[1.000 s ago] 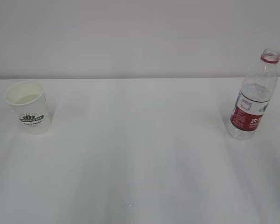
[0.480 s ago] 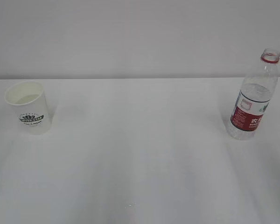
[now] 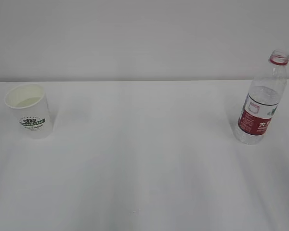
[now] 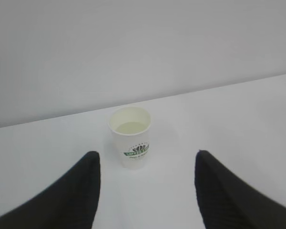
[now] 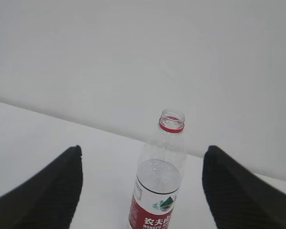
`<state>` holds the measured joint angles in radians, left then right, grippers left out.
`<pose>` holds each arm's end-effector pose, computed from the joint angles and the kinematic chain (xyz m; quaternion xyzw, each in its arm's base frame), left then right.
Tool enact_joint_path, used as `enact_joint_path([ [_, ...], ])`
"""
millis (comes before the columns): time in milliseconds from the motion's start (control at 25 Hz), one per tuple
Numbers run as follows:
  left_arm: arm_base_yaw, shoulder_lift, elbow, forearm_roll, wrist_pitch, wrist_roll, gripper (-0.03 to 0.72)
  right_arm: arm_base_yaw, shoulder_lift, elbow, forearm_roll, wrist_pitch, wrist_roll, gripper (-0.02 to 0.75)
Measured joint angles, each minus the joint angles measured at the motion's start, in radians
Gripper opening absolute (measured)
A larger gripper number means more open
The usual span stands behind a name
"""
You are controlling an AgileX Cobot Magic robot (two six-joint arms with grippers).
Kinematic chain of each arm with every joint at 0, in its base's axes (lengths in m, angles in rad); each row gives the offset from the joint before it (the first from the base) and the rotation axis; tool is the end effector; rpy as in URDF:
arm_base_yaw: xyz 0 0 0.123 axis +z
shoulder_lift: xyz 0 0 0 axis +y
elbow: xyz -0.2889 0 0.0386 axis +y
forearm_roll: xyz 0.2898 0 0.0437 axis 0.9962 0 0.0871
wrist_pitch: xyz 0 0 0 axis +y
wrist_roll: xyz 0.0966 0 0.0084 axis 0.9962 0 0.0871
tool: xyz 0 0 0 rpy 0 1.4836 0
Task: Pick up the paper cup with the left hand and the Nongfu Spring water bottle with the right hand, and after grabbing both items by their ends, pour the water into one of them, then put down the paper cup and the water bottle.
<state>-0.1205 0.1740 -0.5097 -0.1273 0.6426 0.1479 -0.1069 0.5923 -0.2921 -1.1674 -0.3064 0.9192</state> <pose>0.0744 -0.0164 0.3270 0.0884 0.7739 -0.0530 0.6248 0.1663 0.0092 0.2640 -0.1396 0.7235 -0.0103 0.6760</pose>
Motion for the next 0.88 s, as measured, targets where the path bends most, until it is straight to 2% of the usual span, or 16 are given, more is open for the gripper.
enact_joint_path([
  [240,0.000,-0.012,0.000,0.032,0.039,-0.051,0.459,0.000,-0.009,0.000,-0.119,0.000,0.134,0.589],
  [520,0.000,-0.015,-0.075,0.085,0.097,-0.068,0.459,0.000,-0.044,0.000,-0.243,-0.005,0.256,0.590],
  [880,0.000,-0.040,-0.081,0.045,0.136,-0.070,0.459,0.000,-0.114,0.000,-0.391,-0.014,0.424,0.590],
])
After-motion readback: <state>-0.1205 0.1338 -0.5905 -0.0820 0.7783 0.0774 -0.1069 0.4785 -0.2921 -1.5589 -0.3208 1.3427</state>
